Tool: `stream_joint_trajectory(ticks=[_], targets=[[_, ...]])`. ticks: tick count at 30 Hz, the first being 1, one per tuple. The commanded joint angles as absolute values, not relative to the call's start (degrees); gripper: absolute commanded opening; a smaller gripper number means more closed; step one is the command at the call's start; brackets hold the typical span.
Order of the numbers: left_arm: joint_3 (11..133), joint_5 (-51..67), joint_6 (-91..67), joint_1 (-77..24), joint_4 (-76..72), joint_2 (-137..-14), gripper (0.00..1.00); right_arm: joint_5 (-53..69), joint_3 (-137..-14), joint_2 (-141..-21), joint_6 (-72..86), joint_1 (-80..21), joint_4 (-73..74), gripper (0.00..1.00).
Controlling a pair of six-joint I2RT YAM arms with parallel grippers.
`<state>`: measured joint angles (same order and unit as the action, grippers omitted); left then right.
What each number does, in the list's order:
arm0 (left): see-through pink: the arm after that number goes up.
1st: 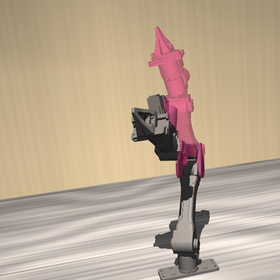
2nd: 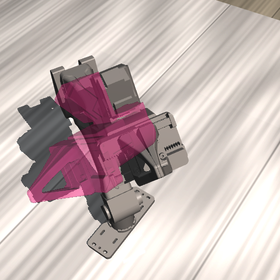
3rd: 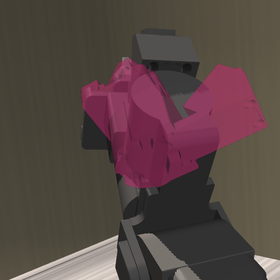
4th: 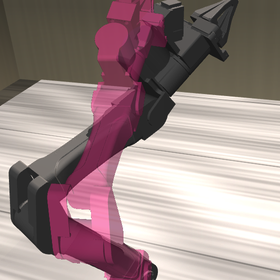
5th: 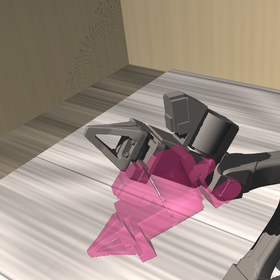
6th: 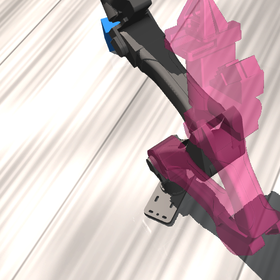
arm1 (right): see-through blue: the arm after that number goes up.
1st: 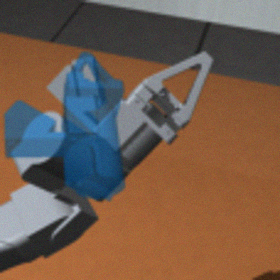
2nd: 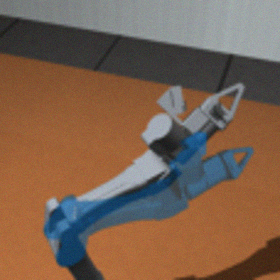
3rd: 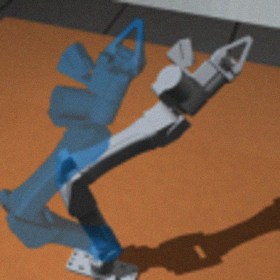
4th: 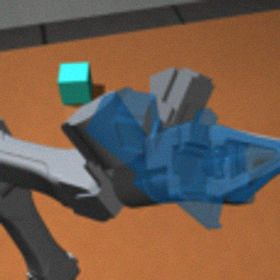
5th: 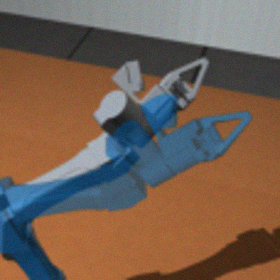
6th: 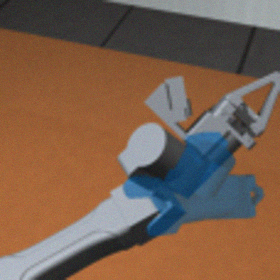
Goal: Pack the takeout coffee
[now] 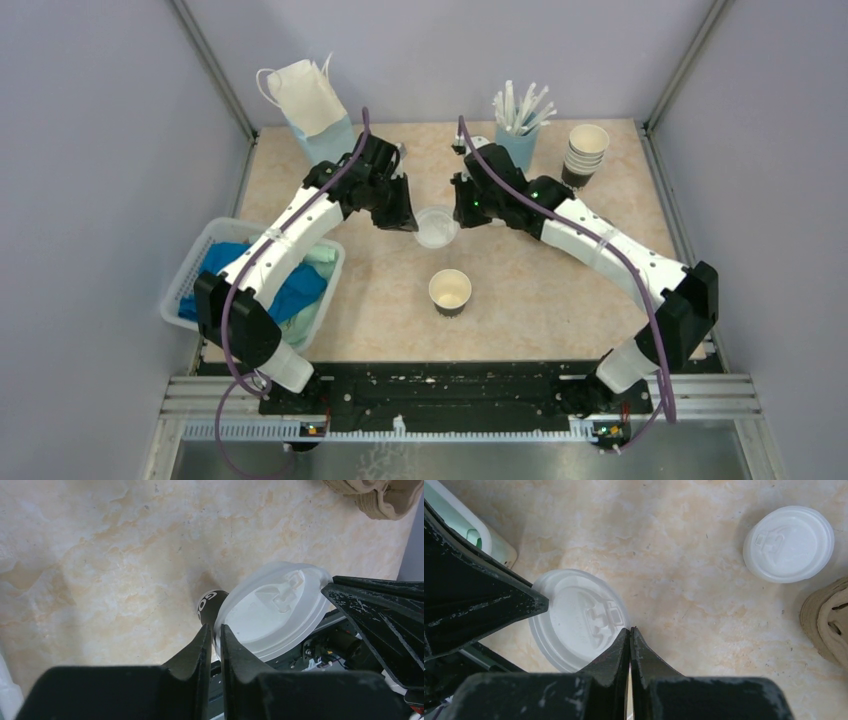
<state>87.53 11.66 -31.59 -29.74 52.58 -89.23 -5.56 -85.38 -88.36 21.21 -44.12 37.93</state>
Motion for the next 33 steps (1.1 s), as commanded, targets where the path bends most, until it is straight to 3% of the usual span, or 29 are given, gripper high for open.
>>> stream_joint_trajectory(ticks=[1,5,8,13,16,18,21,26,30,33], targets=[[88.1,12.4,-31.5,-30.0,50.9,-88.2,0.12,-6.6,-86.6,-86.4,21.6,-45.2,38.3,0.0],[88.5,13.0,-31.3,-29.9,50.2,-87.1,0.0,-4.9,-88.6,-86.3,22.0,-45.2,41.1,0.01],[89.4,15.3,-30.8,-29.8,49.6,-86.4,0.0,-3.7,-90.5,-84.6,21.2,-45.1,44.1,0.33],[89.2,29.1,-31.3,-27.4,43.9,-83.0,0.0,4.9,-95.3,-78.1,20.1,-38.3,51.5,0.57],[82.4,46.2,-38.5,-23.5,28.6,-78.7,0.0,19.3,-95.0,-72.7,20.9,-29.7,51.5,0.68],[75.0,55.5,-49.5,-22.4,5.2,-74.9,0.0,32.2,-93.8,-68.9,23.5,-24.1,48.6,0.74],[67.9,60.0,-68.8,-22.1,-22.6,-72.5,0.0,42.1,-90.4,-64.7,33.4,-21.9,38.7,0.82],[65.8,59.0,-89.1,-22.1,-51.0,-75.3,0.0,51.8,-78.7,-61.3,58.6,-21.9,3.7,0.85],[67.0,56.6,-99.4,-22.1,-64.7,-78.1,0.0,52.4,-73.9,-62.5,73.6,-22.2,-17.9,0.88],[67.9,56.1,-101.1,-22.2,-65.3,-78.9,0.0,51.1,-74.0,-65.2,78.6,-23.9,-24.8,0.9]])
